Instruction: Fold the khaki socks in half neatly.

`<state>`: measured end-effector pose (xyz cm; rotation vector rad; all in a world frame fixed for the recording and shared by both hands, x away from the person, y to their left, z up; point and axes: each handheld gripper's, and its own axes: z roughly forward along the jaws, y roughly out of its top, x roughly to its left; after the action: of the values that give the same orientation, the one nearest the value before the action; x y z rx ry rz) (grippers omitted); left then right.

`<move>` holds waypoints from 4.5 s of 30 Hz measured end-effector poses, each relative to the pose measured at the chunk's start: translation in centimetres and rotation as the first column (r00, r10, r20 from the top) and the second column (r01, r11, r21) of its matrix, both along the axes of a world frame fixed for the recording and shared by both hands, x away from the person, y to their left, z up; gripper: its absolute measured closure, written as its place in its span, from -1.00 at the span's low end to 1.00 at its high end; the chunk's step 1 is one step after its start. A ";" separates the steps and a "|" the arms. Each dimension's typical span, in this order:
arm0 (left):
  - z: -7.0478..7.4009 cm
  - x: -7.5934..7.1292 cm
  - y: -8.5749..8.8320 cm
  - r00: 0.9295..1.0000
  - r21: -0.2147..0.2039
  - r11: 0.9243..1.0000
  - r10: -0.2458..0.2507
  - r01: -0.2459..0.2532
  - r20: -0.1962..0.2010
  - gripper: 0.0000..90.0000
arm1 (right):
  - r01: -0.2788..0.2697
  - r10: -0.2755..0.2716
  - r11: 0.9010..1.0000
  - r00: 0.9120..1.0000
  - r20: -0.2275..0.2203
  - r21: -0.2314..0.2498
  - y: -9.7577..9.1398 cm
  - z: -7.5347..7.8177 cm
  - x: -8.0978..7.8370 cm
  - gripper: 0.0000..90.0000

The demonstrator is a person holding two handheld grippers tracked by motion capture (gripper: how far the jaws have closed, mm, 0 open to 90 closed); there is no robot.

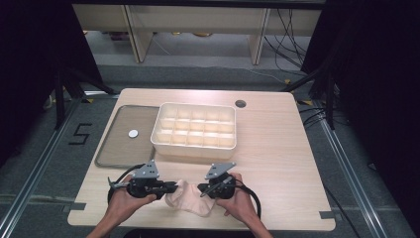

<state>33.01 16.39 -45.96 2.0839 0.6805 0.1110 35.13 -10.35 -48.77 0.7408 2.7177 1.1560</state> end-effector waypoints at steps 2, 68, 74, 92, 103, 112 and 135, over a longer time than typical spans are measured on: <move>0.1 0.0 -0.1 1.000 0.011 1.000 -0.009 0.009 0.004 0.86 | 0.018 -0.018 1.000 1.000 -0.010 -0.013 -1.2 -0.1 -0.2 0.98; -4.9 -1.4 -6.1 0.983 0.079 0.984 -0.149 0.158 -0.110 0.88 | 0.000 0.001 0.996 1.000 -0.012 0.092 -1.1 2.4 -1.8 0.91; -4.9 -1.4 -6.5 0.986 0.061 0.988 -0.135 0.141 -0.103 0.86 | -0.012 0.013 1.000 0.999 -0.044 0.024 -0.7 1.4 -2.0 0.96; -3.6 1.6 -4.1 0.999 0.023 0.999 -0.037 0.037 -0.021 0.85 | 0.038 -0.038 0.999 0.997 -0.063 0.002 -2.8 0.5 -1.1 0.96; -4.6 3.6 -5.0 0.999 0.045 0.999 -0.022 0.024 -0.039 0.87 | -0.028 0.030 0.997 0.999 -0.020 0.073 -0.1 2.4 -1.6 0.96; -4.7 3.6 -4.9 0.999 0.056 0.998 -0.017 0.019 -0.041 0.88 | -0.037 0.035 0.998 0.999 -0.040 -0.052 -0.1 0.5 -1.9 0.97; -3.8 -1.6 -5.2 0.993 0.018 0.994 -0.107 0.108 -0.040 0.88 | -0.004 -0.001 0.997 0.997 -0.075 -0.073 -2.2 -0.9 -2.3 0.96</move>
<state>31.41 11.19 -49.76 2.1423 0.5918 0.0166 32.82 -12.53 -49.65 0.7880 2.8051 1.0432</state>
